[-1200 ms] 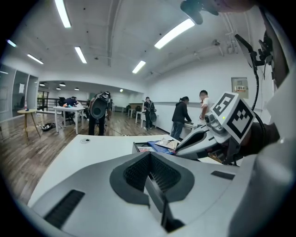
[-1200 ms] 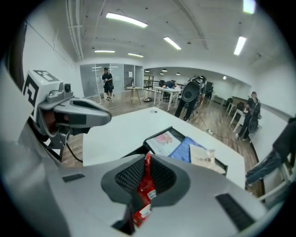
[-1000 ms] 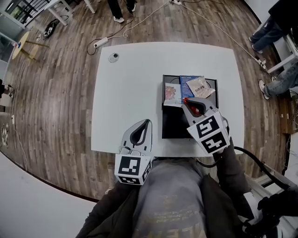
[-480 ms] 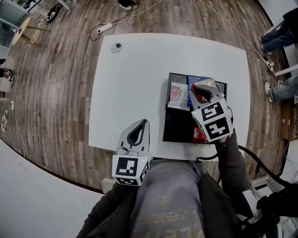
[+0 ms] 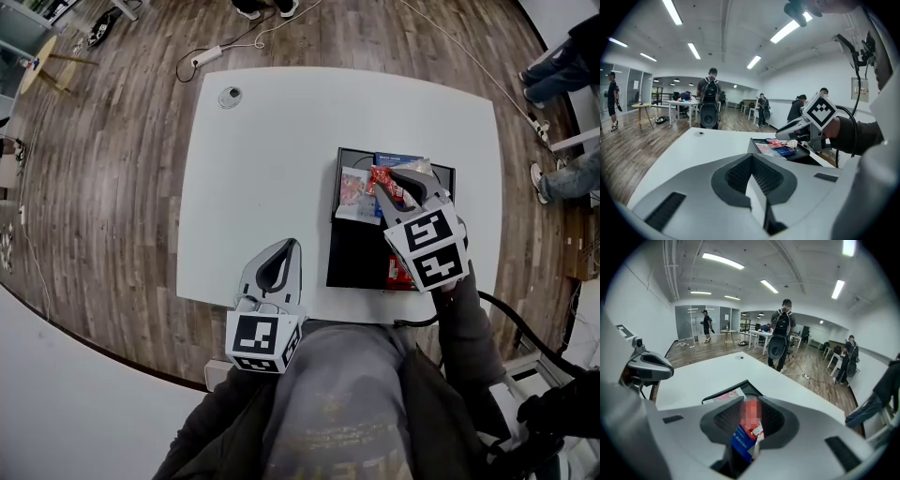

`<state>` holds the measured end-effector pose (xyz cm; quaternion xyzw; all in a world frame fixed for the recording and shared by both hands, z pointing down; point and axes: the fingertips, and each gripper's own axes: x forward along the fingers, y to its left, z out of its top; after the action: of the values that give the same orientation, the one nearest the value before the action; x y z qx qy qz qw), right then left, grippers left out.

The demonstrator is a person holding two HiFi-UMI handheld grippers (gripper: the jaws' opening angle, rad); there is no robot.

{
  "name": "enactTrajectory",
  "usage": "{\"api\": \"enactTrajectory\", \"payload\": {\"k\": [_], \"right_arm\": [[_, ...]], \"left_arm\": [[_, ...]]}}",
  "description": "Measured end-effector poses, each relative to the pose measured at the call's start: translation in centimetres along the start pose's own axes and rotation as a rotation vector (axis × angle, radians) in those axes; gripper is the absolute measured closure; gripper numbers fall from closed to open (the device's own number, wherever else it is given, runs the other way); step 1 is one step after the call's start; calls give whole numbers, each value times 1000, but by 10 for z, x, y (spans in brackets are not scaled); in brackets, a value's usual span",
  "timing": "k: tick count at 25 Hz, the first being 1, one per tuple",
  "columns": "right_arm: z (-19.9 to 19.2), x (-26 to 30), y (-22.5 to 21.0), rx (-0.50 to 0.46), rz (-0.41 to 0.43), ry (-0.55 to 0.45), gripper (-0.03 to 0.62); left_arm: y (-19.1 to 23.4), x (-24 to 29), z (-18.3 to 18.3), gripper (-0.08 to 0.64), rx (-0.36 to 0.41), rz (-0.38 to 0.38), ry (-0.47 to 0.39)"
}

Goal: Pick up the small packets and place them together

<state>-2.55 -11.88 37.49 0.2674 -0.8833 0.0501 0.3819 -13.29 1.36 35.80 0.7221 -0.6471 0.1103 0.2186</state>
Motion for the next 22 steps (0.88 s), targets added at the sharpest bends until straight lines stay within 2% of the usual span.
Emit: {"api": "enactTrajectory", "payload": {"k": [7, 13, 18, 22], "right_arm": [[5, -26, 0, 1, -71, -39, 514], [-13, -65, 0, 35, -138, -57, 514], [-55, -90, 1, 117, -185, -16, 514], [-107, -85, 17, 194, -151, 95, 515]], "left_arm": [[-6, -6, 6, 558, 25, -36, -26], [-32, -6, 14, 558, 78, -132, -52], [-61, -2, 10, 558, 128, -237, -38], [-78, 2, 4, 558, 153, -302, -9]]}}
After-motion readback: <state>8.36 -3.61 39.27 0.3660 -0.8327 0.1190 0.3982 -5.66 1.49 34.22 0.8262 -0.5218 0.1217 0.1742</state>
